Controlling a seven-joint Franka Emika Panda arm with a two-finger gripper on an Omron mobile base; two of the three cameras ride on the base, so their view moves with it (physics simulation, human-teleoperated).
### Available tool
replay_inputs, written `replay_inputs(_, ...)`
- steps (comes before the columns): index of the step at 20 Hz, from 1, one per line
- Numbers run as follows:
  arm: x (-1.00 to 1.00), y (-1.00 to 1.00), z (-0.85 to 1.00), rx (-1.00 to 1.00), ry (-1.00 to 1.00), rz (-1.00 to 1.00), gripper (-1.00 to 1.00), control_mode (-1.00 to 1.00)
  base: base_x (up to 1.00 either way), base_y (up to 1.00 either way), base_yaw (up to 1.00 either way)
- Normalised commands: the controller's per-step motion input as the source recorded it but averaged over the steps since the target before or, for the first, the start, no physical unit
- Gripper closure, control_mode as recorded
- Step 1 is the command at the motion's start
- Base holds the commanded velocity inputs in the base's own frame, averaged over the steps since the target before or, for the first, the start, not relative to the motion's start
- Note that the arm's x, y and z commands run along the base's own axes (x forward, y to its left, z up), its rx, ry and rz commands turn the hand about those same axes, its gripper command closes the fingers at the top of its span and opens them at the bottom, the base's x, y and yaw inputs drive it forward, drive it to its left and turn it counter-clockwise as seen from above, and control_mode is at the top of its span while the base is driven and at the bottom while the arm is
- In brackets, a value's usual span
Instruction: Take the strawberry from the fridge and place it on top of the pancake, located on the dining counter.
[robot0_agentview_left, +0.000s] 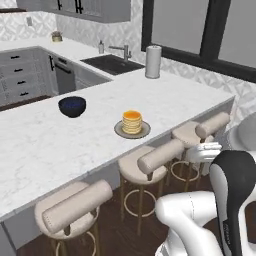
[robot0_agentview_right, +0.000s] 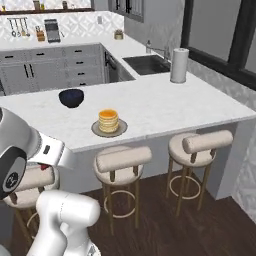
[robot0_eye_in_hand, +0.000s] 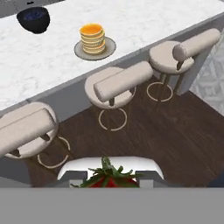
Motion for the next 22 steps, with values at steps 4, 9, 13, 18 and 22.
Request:
replay_inputs(4, 0.00, 0.00, 0.00, 0.00, 0.00, 0.00, 1.00, 1.00, 0.12, -0.85, 0.77)
replay_inputs(9, 0.00, 0.00, 0.00, 0.00, 0.00, 0.00, 1.00, 1.00, 0.21, -0.94, 0.70)
replay_inputs(13, 0.00, 0.00, 0.00, 0.00, 0.00, 0.00, 1.00, 1.00, 0.12, -0.96, 0.40)
replay_inputs(18, 0.00, 0.00, 0.00, 0.00, 0.00, 0.00, 1.00, 1.00, 0.38, -0.17, 0.02)
replay_inputs(22, 0.00, 0.00, 0.00, 0.00, 0.00, 0.00, 1.00, 1.00, 0.40, 0.40, -0.07)
